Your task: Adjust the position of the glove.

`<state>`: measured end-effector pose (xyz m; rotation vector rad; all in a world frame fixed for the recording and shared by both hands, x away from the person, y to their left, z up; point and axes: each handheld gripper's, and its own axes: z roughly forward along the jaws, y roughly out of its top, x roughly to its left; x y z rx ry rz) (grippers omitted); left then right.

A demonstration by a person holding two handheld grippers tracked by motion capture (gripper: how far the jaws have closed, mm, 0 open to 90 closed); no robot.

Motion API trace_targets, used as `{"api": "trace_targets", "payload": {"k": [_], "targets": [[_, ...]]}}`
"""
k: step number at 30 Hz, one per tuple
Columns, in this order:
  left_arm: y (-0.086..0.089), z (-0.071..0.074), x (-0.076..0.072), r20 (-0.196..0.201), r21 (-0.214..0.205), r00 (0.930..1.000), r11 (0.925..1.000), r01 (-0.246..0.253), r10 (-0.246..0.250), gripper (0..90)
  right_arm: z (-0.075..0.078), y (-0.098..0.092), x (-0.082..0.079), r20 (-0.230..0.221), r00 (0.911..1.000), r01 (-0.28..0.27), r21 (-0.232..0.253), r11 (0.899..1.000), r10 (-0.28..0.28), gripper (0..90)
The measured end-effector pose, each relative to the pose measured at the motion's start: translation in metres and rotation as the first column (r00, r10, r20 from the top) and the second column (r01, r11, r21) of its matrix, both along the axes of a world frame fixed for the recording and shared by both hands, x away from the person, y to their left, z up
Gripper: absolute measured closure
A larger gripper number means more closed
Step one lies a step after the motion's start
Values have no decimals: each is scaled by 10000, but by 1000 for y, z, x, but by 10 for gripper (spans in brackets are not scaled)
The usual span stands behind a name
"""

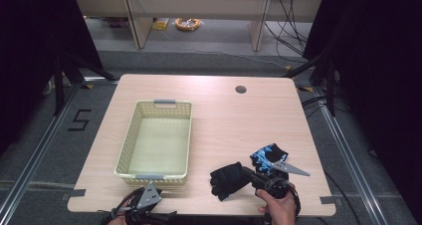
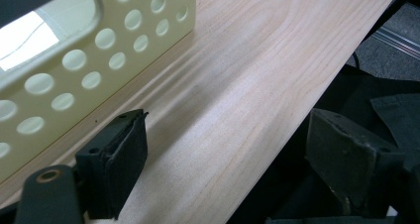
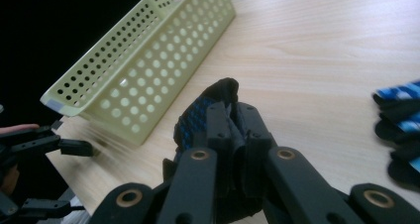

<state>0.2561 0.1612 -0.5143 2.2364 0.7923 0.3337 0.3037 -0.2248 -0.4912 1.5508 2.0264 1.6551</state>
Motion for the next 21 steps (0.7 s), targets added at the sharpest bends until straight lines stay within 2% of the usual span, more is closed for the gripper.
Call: {"api": "trace_targets", "payload": {"k": [1, 2, 3, 5, 6, 7, 8, 9, 10, 11, 12, 13, 14, 15, 16, 17, 19, 21], "targets": [[-1, 0, 0, -66, -90, 10000, 10000, -20, 20, 158, -1, -3, -2, -200, 9998, 89, 92, 9999, -87, 860], [0, 0, 0, -94, -79, 10000, 10000, 1, -2, 158, -6, -5, -4, -564, 9973, 498, 306, 9983, -481, 855], [-1, 0, 0, -68, -62, 10000, 10000, -35, 35, 158, -9, -6, -5, -668, 9954, 721, 418, 9965, -692, 852], [-1, 0, 0, -71, -1, 10000, 10000, -7, 7, 159, -13, -9, -4, -589, 9952, 798, 325, 9963, -778, 850], [-1, -1, -1, -99, -14, 9999, 10000, -51, 51, 159, -13, -9, -7, -1009, 9914, 886, 476, 9949, -835, 849], [-1, -1, -1, -144, -49, 9998, 9999, -97, 96, 158, -15, -11, -6, -925, 9911, 988, 334, 9945, -954, 846], [-2, -1, -2, -143, -61, 9998, 9999, -108, 107, 159, -17, -10, -8, -1245, 9872, 1061, 469, 9933, -995, 843], [-2, -1, -2, -144, -52, 9998, 9999, -100, 100, 159, -20, -11, -9, -1290, 9846, 1219, 228, 9923, -1180, 834], [-2, -1, -2, -143, -48, 9999, 9999, -98, 98, 159, -20, -11, -9, -1290, 9846, 1219, 228, 9923, -1180, 834], [-1, -1, -1, -138, -30, 9999, 10000, -87, 86, 159, -22, -14, -8, -1020, 9893, 1037, -82, 9946, -1040, 829], [-1, -1, -1, -135, -19, 9999, 10000, -80, 79, 158, -24, -14, -9, -1071, 9874, 1141, -293, 9930, -1166, 816], [-1, -1, -1, -139, -21, 9999, 10000, -81, 81, 158, -24, -14, -9, -1071, 9874, 1141, -293, 9930, -1166, 816], [-2, -1, -2, -151, -36, 9999, 10000, -71, 70, 158, -27, -16, -10, -944, 9876, 1189, -722, 9903, -1255, 800], [-2, -1, -2, -151, -36, 9999, 10000, -71, 70, 158, -24, -12, -13, -1556, 9777, 1350, -474, 9897, -1409, 790], [-2, -1, -2, -247, -94, 9996, 9998, -155, 153, 158, -25, -13, -14, -1498, 9791, 1267, -780, 9889, -1373, 784], [-2, -1, -2, -229, -109, 9996, 9999, -135, 132, 158, -26, -12, -14, -1570, 9789, 1198, -772, 9898, -1307, 779], [-2, -1, -2, -306, -142, 9995, 9999, -29, 25, 158, -26, -10, -14, -1490, 9813, 1030, -1283, 9864, -1218, 754], [-2, -1, -2, -265, -163, 9996, 9998, -122, 118, 158, -22, -8, -15, -1259, 9866, 761, -2074, 9753, -1038, 708]]}}
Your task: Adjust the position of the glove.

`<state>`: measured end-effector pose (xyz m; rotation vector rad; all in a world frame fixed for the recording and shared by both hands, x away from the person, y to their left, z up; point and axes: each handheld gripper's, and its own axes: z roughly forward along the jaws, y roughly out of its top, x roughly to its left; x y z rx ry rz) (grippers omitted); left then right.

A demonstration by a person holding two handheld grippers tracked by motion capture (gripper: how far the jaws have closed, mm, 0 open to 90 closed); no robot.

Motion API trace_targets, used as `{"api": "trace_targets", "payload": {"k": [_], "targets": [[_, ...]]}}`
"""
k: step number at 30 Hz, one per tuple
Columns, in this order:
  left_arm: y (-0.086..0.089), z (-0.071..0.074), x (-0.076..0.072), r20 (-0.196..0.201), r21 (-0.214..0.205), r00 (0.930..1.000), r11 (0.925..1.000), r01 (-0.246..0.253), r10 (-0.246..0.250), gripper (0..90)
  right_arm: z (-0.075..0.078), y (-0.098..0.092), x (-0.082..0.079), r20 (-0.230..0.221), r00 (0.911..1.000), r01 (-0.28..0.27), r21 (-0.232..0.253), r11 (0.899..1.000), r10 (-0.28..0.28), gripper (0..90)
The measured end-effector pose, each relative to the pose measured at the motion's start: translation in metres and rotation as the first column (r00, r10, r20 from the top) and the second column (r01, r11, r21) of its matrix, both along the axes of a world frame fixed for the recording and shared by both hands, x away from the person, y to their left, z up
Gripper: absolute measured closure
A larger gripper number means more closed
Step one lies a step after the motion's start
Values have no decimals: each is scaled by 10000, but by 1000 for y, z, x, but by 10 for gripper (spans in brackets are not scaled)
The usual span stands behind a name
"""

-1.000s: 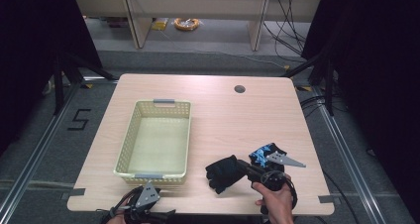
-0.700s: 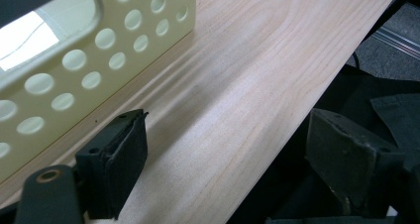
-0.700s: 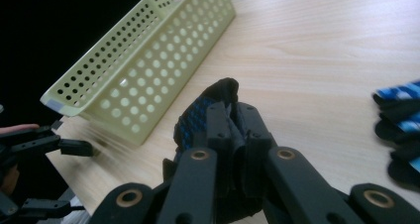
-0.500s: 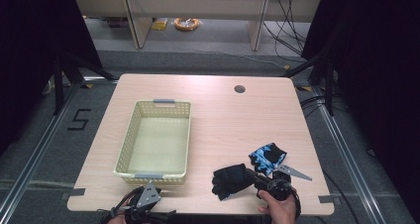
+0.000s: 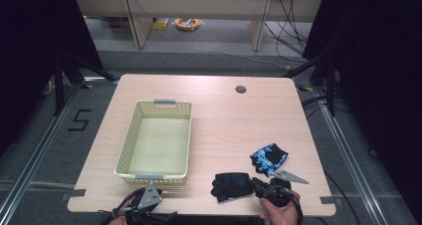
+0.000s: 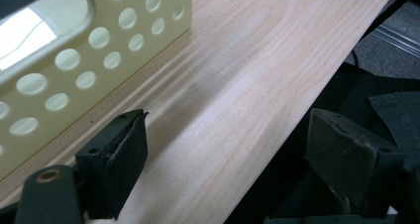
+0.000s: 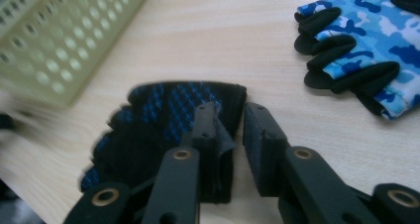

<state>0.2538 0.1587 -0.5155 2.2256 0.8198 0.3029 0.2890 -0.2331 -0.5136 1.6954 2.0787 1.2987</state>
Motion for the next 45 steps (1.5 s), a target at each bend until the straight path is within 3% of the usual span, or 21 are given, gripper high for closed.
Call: {"api": "trace_targets", "payload": {"k": [2, 3, 5, 6, 7, 9, 11, 17, 19, 20, 25, 26, 27, 29, 32, 33, 34, 37, 41, 44, 45], "targets": [[0, 0, 0, 34, 73, 10000, 10000, 12, -12, 158, 1, 2, 1, 107, 9998, -146, -83, 9999, 147, 676], [0, 0, 0, -29, -41, 10000, 10000, 54, -54, 158, 6, 0, 2, 643, 9960, -567, -826, 9950, 621, 645], [0, 0, 0, -44, 44, 9999, 9999, 127, -127, 158, 11, 4, 0, 410, 9981, -412, -860, 9954, 449, 617], [0, 0, 0, -33, 9, 9999, 10000, 97, -97, 158, 19, 0, 3, 1040, 9895, -799, -1832, 9798, 1002, 584], [1, 0, 0, 10, 112, 10000, 9999, 58, -58, 158, 23, -2, 3, 1245, 9854, -871, -2158, 9726, 1158, 576], [0, 0, 0, 18, 48, 10000, 10000, -44, 44, 158, 27, -2, 1, 1292, 9853, -824, -2146, 9732, 1119, 575], [1, 1, 1, 119, 120, 9999, 9999, 35, -36, 158, 37, -18, 6, 1844, 9733, -753, -3072, 9487, 1369, 565], [0, 0, 1, -20, -38, 10000, 10000, -80, 80, 158, 45, -49, 20, 1867, 9748, -410, -3881, 9207, 1221, 556], [-1, 0, 1, -24, -53, 10000, 10000, -39, 39, 159, 46, -57, 26, 1725, 9793, -327, -3831, 9231, 1063, 555], [0, 2, 2, 104, 3, 9999, 9999, 106, -106, 159, 48, -64, 34, 1960, 9737, -261, -4113, 9111, 1164, 555], [1, 2, 2, 143, -90, 9999, 9999, 70, -69, 160, 50, -74, 48, 1696, 9810, -191, -4000, 9163, 945, 545], [1, 2, 2, 143, -138, 9999, 9999, 66, -64, 160, 49, -75, 50, 1591, 9844, -100, -3763, 9264, 753, 541], [-1, 1, 0, 36, -410, 9999, 9991, -94, 96, 160, 50, -80, 58, 1478, 9846, -309, -3769, 9257, 931, 536], [2, 2, 2, 26, -48, 9999, 9999, 146, -146, 160, 50, -81, 62, 1481, 9840, -364, -3791, 9247, 995, 536], [0, 1, 1, -43, -256, 9999, 9995, -161, 160, 160, 50, -82, 72, 1563, 9810, -395, -4177, 9077, 1146, 536], [0, 1, 1, -48, -263, 9998, 9995, -170, 169, 159, 51, -81, 76, 1366, 9840, -487, -4110, 9103, 1143, 536], [0, 1, 1, -46, -214, 9998, 9996, -175, 174, 159, 50, -82, 80, 1359, 9807, -668, -4425, 8943, 1405, 534], [0, 1, 1, -52, -278, 9998, 9995, -173, 171, 159, 48, -80, 89, 1082, 9857, -643, -4654, 8827, 1288, 524], [2, 2, 2, 109, -92, 9999, 10000, -23, 24, 159, 46, -80, 99, 689, 9859, -1020, -4749, 8741, 1525, 521], [0, 1, 1, -58, -277, 9999, 9995, -157, 155, 159, 42, -79, 106, 365, 9883, -1154, -4557, 8826, 1480, 521], [0, 1, 1, -53, -270, 9999, 9995, -163, 162, 159, 41, -79, 108, 326, 9870, -1247, -4645, 8768, 1576, 521]]}}
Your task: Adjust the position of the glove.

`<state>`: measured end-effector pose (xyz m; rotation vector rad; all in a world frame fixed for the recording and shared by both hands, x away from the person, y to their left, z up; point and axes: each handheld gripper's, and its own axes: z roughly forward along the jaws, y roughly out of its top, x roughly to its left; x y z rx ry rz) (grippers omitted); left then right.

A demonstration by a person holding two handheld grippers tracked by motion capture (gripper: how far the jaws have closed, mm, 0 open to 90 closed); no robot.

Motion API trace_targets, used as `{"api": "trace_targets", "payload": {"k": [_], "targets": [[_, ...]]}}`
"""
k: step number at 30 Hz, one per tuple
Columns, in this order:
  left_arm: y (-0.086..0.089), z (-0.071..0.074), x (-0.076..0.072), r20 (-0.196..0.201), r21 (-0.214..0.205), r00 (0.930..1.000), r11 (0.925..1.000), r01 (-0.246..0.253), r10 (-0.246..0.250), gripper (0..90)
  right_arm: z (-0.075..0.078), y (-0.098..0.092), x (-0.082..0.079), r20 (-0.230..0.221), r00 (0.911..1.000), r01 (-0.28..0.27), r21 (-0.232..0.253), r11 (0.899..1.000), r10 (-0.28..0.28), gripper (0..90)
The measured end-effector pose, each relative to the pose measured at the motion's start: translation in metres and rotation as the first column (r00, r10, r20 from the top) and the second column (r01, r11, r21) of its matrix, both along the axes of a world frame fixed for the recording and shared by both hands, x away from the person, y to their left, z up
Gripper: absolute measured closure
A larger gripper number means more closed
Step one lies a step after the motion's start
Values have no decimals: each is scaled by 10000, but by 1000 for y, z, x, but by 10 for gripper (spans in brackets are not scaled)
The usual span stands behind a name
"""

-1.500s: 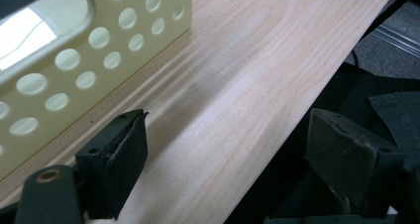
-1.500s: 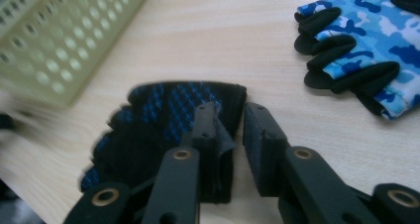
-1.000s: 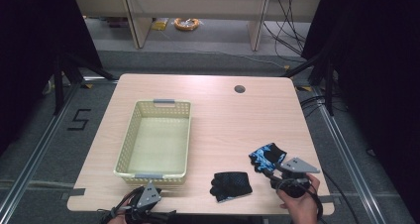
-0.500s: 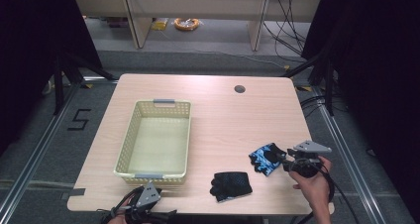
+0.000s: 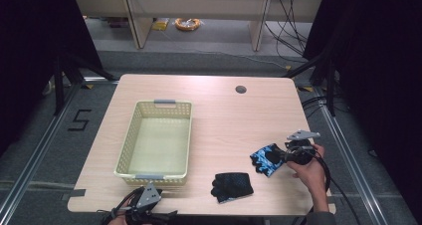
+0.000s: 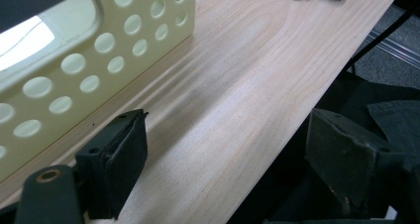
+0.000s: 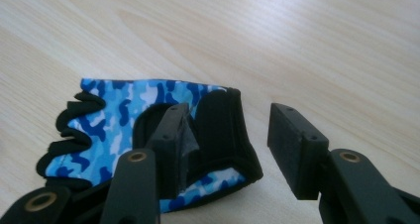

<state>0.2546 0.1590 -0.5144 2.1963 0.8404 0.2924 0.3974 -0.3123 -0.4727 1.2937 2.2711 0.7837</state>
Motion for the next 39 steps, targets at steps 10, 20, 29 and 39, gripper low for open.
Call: {"api": "trace_targets", "payload": {"k": [10, 20, 29, 39], "targets": [[1, 0, 0, 15, 65, 10000, 10000, 0, 0, 159, -13, 6, 14, -508, 9970, -613, -697, 9957, 578, 520], [0, 0, 0, -5, -13, 10000, 10000, 11, -11, 159, -16, 7, 16, -997, 9940, -470, -288, 9985, 439, 623], [1, 1, 1, 234, 193, 9995, 9996, 222, -226, 159, -17, 7, 12, -1280, 9909, 457, 225, 9987, -425, 813], [1, 2, 1, 180, 134, 9996, 9997, 206, -209, 160, -6, -3, -3, -1015, 9913, 1072, 2569, 9605, -835, 863]]}}
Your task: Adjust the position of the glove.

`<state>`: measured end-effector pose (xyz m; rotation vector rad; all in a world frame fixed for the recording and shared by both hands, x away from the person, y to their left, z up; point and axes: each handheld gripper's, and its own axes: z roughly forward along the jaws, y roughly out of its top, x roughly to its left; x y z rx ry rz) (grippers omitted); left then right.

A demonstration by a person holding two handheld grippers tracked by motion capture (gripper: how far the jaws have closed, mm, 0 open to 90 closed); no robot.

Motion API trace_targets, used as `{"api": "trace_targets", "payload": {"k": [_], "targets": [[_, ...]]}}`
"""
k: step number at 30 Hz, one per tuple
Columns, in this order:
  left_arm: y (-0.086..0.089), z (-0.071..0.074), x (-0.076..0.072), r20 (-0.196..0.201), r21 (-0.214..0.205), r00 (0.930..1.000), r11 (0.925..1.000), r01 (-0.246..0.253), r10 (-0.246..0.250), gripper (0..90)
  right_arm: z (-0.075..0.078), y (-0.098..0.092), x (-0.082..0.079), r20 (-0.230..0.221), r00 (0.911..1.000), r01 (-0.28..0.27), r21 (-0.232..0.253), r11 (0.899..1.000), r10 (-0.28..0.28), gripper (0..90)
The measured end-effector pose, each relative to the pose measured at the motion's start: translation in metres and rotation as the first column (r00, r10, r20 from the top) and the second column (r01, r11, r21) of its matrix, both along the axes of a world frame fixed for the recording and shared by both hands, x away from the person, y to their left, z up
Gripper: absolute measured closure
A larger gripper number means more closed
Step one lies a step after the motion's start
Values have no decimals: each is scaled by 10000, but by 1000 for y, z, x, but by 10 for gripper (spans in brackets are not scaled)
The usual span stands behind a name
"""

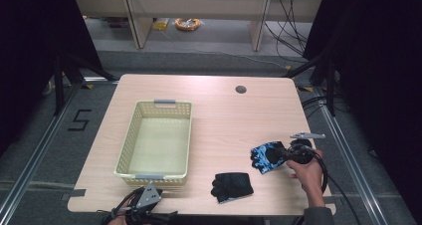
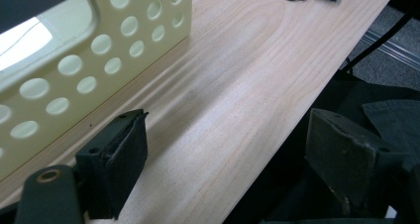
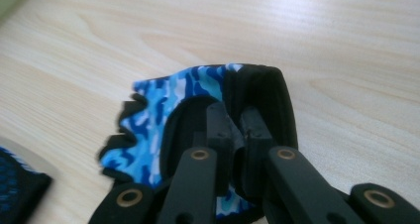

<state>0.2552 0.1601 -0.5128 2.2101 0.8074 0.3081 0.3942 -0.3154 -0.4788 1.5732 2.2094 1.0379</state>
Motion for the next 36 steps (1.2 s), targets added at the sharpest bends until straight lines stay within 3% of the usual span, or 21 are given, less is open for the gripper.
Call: {"api": "trace_targets", "payload": {"k": [1, 2, 6, 8, 9, 10, 12, 13, 16, 17, 18, 19, 21, 24, 26, 28, 29, 30, 31, 33, 36], "targets": [[0, 0, 0, -10, 17, 10000, 10000, 22, -22, 160, 0, -2, 0, 457, 9989, -137, 130, 9998, 131, 863], [0, 0, 0, -4, -17, 10000, 10000, -2, 2, 159, 7, -3, -5, 550, 9985, -44, 670, 9977, 7, 863], [0, 1, 0, 15, -26, 10000, 10000, -5, 5, 160, 17, -3, -11, 848, 9964, -90, 1045, 9945, 1, 863], [-2, -1, -2, -76, -446, 9998, 9988, -195, 191, 159, 25, 1, -16, 1130, 9936, -141, 1510, 9884, -30, 863], [0, 1, 0, 7, -77, 10000, 10000, -37, 37, 159, 30, 2, -18, 920, 9957, -102, 1675, 9858, -54, 864], [0, 0, -1, -125, -164, 9997, 9997, -197, 195, 160, 32, 2, -19, 1409, 9900, -334, 1626, 9861, 103, 863], [-1, 0, -2, -80, -378, 9998, 9992, -157, 154, 160, 40, 8, -26, 1334, 9911, -252, 2163, 9760, -40, 864], [0, 1, -2, -103, -156, 9998, 9997, -197, 195, 159, 47, 11, -29, 1817, 9830, -662, 2254, 9720, 248, 863], [-2, 0, -2, -199, -447, 9994, 9986, -278, 269, 160, 54, 16, -36, 1828, 9829, -712, 2602, 9629, 233, 864], [-1, 0, -2, -200, -356, 9996, 9991, -221, 214, 160, 55, 18, -37, 2204, 9745, -1004, 2565, 9613, 429, 864], [-2, 0, -3, -213, -473, 9994, 9985, -287, 277, 160, 59, 21, -41, 2146, 9755, -1066, 2723, 9563, 477, 863], [0, 0, -2, -146, -236, 9996, 9994, -236, 232, 160, 61, 27, -46, 2332, 9705, -1300, 2891, 9484, 619, 864], [1, 1, -1, 24, -105, 9999, 9999, -106, 106, 160, 62, 29, -49, 2464, 9668, -1400, 2898, 9468, 675, 863], [1, 2, 0, 112, -23, 9999, 10000, -40, 40, 160, 61, 40, -56, 2547, 9639, -1623, 3335, 9287, 770, 864], [0, 1, -1, -27, -201, 9997, 9995, -229, 228, 159, 59, 51, -64, 2292, 9680, -1863, 3826, 9049, 1024, 864], [0, 1, -2, 8, -103, 9995, 9994, -319, 319, 160, 58, 53, -66, 2305, 9664, -1973, 3798, 9038, 1141, 863], [0, 1, -2, -71, -151, 9995, 9994, -313, 312, 160, 55, 60, -70, 2155, 9692, -1996, 4055, 8920, 1189, 863], [0, 1, -2, -110, -192, 9997, 9995, -240, 238, 160, 55, 60, -70, 2155, 9692, -1996, 4055, 8920, 1189, 863], [0, 1, -2, -74, -144, 9995, 9995, -296, 295, 159, 54, 61, -71, 2343, 9621, -2270, 4029, 8867, 1398, 863], [0, 1, -1, -53, -138, 9997, 9997, -221, 220, 159, 52, 70, -78, 1842, 9721, -2134, 4364, 8741, 1454, 863], [0, 0, -2, -43, -182, 9996, 9995, -275, 274, 159, 47, 77, -80, 2034, 9648, -2402, 4244, 8730, 1666, 863]]}}
